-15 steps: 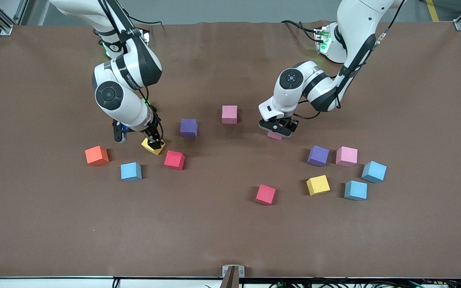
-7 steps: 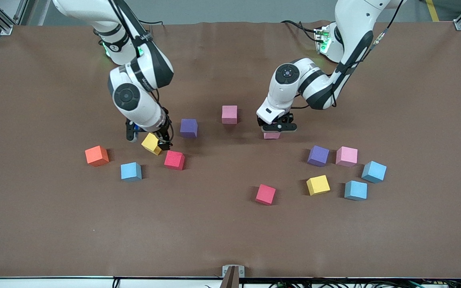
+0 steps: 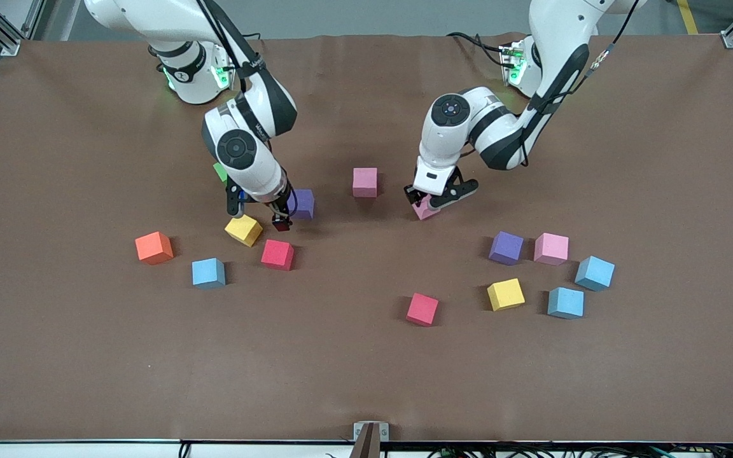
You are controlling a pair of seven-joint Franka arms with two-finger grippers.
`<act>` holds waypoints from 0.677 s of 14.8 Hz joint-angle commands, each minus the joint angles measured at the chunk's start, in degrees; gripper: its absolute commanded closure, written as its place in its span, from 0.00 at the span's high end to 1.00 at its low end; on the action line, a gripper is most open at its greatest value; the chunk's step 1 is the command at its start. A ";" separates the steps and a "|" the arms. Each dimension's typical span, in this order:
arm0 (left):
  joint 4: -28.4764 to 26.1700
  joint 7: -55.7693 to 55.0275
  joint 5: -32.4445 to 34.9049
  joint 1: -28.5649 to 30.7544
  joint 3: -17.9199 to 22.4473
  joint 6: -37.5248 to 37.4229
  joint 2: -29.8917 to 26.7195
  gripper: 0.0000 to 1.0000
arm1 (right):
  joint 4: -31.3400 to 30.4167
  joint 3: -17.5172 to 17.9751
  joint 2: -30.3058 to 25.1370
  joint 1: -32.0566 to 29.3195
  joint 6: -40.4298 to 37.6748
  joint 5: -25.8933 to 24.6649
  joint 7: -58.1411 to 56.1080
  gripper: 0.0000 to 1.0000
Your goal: Arrange 11 blocks into digit 3
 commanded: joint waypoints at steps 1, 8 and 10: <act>-0.39 -13.46 -0.34 0.00 -1.18 -0.90 -1.11 0.52 | -3.32 -0.46 -1.57 1.85 2.49 1.01 2.00 1.00; 1.01 -44.93 -0.34 -1.32 -1.27 -1.60 -0.15 0.52 | -4.64 -0.55 -1.40 2.91 5.83 1.00 3.94 1.00; 3.73 -51.37 -0.34 -2.98 -1.27 -5.36 1.26 0.53 | -4.64 -0.55 -1.22 2.91 6.89 1.01 4.20 1.00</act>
